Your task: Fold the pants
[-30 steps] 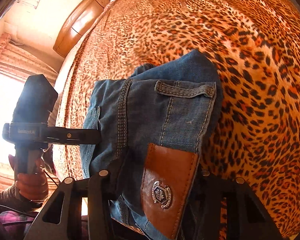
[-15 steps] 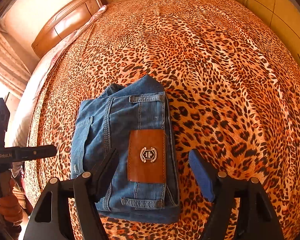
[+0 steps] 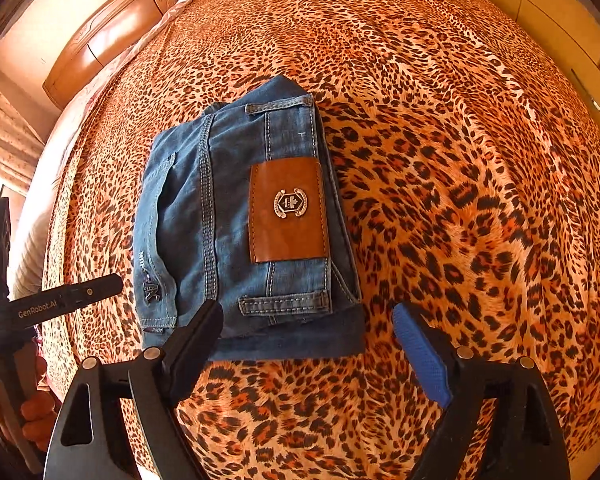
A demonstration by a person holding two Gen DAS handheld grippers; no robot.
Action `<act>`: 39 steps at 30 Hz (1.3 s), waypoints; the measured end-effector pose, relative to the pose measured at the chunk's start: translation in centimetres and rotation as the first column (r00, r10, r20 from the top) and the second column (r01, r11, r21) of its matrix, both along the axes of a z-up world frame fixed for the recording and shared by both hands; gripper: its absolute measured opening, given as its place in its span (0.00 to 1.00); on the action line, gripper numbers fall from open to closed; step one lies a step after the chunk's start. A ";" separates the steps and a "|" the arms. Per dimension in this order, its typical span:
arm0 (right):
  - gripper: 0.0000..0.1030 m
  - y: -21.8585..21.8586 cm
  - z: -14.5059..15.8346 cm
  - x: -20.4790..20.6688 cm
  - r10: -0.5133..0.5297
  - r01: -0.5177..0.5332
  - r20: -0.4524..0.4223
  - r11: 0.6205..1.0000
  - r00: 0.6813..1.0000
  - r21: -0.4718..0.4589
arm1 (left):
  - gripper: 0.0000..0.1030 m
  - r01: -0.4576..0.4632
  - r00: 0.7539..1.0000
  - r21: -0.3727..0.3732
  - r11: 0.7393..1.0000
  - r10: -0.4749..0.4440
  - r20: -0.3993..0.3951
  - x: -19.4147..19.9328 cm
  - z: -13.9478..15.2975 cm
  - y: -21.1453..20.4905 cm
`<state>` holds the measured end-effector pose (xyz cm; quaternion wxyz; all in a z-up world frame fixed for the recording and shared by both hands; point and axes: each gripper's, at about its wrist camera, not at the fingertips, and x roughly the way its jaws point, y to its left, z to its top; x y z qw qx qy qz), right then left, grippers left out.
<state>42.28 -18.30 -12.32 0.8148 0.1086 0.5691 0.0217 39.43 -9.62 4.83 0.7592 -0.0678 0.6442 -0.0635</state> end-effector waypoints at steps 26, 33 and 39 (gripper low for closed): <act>1.00 -0.4 6.4 -13.4 -0.065 0.104 0.221 0.980 0.973 -0.169 | 0.60 0.108 0.943 0.163 0.981 -0.153 0.295 -11.3 6.6 -5.8; 1.00 -1.4 6.8 -15.3 -0.072 0.114 0.235 0.978 0.969 -0.172 | 0.60 0.038 0.939 0.177 0.983 -0.096 0.332 -13.6 7.7 -5.9; 1.00 -2.1 7.7 -16.6 -0.001 0.045 0.251 0.985 0.968 -0.166 | 0.60 -0.047 0.938 0.152 0.987 -0.008 0.347 -15.5 8.0 -7.0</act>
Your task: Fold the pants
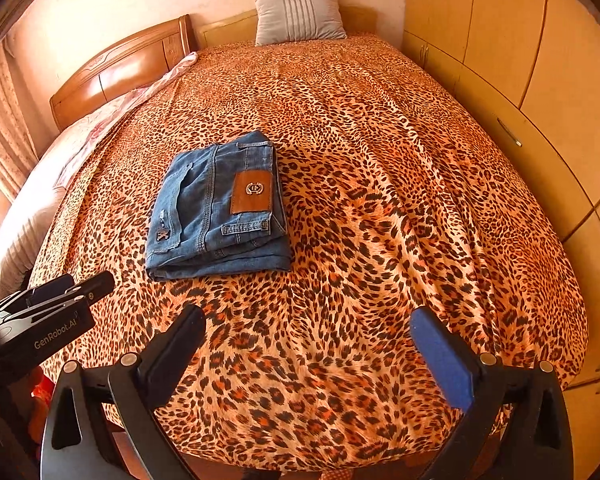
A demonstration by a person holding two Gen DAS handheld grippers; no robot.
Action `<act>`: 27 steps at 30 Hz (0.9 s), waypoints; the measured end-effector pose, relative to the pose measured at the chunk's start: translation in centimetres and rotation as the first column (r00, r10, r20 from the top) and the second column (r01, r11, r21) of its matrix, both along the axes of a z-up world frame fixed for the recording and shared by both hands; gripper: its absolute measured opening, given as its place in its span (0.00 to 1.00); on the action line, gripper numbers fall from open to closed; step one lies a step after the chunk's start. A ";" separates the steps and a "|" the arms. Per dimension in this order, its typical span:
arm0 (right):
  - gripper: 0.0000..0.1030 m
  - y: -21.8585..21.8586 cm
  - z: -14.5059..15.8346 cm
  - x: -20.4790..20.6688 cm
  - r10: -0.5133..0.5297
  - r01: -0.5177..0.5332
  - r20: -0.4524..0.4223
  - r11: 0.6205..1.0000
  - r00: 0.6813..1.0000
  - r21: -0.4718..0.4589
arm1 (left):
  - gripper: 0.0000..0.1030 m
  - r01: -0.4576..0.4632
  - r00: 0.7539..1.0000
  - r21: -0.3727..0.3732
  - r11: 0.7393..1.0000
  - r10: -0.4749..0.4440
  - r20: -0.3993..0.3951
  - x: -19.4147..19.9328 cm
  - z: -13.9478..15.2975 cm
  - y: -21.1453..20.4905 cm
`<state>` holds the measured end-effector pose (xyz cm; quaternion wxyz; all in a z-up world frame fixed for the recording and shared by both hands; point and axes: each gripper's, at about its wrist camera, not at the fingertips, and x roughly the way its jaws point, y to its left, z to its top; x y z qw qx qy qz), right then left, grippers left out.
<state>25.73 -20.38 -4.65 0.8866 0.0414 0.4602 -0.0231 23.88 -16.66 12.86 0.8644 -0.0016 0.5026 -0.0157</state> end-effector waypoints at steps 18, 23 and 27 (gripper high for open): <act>1.00 -5.4 0.6 -3.8 0.040 -0.038 0.046 0.998 0.998 -0.046 | 0.60 -0.026 0.998 -0.009 1.000 0.027 0.053 -4.2 2.2 -4.6; 1.00 -5.8 0.7 -4.3 0.037 -0.034 0.055 0.998 0.998 -0.053 | 0.60 -0.012 1.000 -0.043 0.999 0.013 0.028 -4.5 2.3 -4.8; 1.00 -5.9 0.5 -4.5 0.034 -0.032 0.050 0.998 0.998 -0.047 | 0.60 0.008 0.999 -0.023 1.000 -0.007 0.037 -4.7 2.6 -5.3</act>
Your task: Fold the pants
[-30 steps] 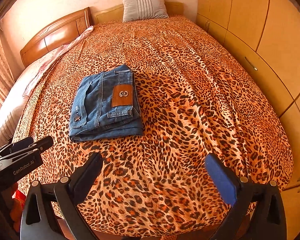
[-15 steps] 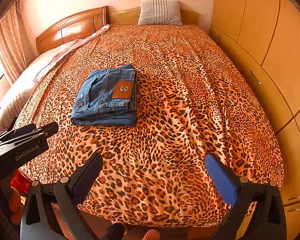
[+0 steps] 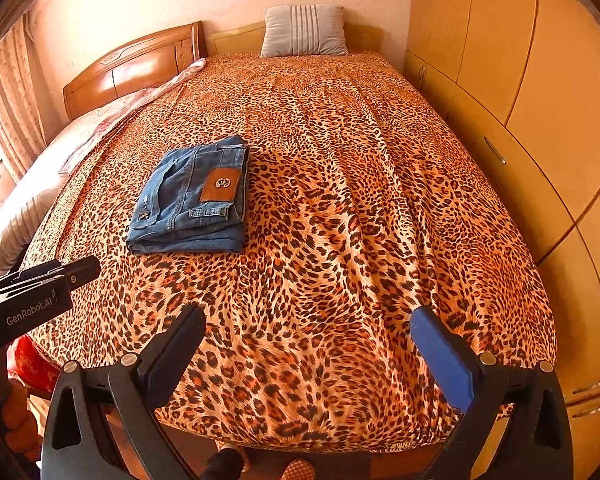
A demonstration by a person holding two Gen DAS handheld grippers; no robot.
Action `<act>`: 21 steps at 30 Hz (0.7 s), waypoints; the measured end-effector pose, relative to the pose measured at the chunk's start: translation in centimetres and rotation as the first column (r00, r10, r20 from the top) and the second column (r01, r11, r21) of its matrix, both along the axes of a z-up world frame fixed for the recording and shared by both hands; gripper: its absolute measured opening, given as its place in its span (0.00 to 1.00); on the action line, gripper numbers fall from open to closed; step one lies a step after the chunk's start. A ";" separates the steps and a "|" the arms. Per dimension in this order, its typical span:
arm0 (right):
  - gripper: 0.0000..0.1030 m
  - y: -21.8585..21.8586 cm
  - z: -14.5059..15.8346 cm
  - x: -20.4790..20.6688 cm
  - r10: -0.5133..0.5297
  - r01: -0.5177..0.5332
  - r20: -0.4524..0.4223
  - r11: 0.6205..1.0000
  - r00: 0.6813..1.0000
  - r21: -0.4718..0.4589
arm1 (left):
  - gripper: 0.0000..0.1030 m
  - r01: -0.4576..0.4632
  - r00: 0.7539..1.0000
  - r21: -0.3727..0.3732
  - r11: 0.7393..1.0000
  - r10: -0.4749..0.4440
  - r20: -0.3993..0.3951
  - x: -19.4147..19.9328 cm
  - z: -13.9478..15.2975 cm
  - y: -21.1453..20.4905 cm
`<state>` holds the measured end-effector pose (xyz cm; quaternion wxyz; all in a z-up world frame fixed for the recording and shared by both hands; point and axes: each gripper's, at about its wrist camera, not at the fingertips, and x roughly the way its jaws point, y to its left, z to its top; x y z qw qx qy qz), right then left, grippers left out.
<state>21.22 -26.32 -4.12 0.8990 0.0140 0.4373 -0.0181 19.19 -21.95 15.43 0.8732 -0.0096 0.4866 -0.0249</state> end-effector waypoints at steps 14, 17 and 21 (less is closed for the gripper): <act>1.00 0.8 -0.2 -0.2 0.007 -0.007 -0.011 1.000 1.000 -0.010 | 0.60 0.046 0.999 0.007 0.999 -0.046 -0.002 -0.3 0.0 -0.3; 1.00 1.1 -0.4 -0.1 0.010 -0.010 -0.018 1.000 1.000 -0.009 | 0.60 0.052 0.999 0.010 0.999 -0.052 -0.010 -0.3 -0.1 -0.3; 1.00 1.4 -0.5 0.0 0.011 -0.012 -0.027 1.000 1.000 -0.010 | 0.60 0.055 0.998 0.013 0.998 -0.055 -0.007 -0.4 0.0 -0.2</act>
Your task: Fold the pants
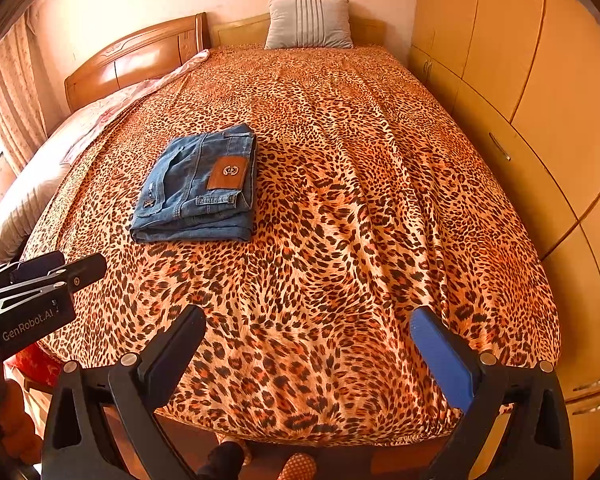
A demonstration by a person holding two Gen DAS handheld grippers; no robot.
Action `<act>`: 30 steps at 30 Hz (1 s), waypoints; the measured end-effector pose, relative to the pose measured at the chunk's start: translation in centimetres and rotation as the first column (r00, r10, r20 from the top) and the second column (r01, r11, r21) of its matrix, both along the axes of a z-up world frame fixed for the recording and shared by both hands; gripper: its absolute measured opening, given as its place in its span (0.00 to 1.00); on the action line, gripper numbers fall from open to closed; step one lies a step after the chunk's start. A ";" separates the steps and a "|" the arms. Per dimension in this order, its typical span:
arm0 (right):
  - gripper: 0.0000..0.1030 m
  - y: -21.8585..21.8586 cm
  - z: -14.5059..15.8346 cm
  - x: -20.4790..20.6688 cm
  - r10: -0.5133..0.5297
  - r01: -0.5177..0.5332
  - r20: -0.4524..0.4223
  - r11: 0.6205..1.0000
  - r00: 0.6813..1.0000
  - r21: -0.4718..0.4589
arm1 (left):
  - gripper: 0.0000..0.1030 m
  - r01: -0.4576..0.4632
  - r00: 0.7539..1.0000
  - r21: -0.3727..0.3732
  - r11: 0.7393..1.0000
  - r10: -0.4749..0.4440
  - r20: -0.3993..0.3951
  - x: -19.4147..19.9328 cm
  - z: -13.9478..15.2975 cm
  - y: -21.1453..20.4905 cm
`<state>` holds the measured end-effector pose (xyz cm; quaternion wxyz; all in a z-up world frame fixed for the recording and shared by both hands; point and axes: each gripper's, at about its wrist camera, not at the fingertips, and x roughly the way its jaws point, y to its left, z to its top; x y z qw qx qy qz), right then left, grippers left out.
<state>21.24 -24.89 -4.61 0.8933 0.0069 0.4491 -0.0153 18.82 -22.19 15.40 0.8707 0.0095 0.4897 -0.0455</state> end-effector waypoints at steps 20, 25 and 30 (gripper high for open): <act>1.00 0.5 -0.1 -0.1 0.008 -0.008 -0.007 1.000 1.000 -0.018 | 0.60 -0.010 1.000 -0.002 1.000 0.010 -0.017 -0.1 -0.3 0.4; 1.00 0.5 -0.3 -0.1 0.004 -0.004 -0.017 1.000 1.000 -0.014 | 0.60 -0.009 1.000 -0.008 1.000 0.009 -0.026 -0.1 -0.4 0.3; 1.00 0.4 -0.3 -0.2 0.000 0.000 -0.021 1.000 1.000 -0.015 | 0.60 -0.007 1.000 -0.011 1.000 0.006 -0.028 -0.1 -0.5 0.3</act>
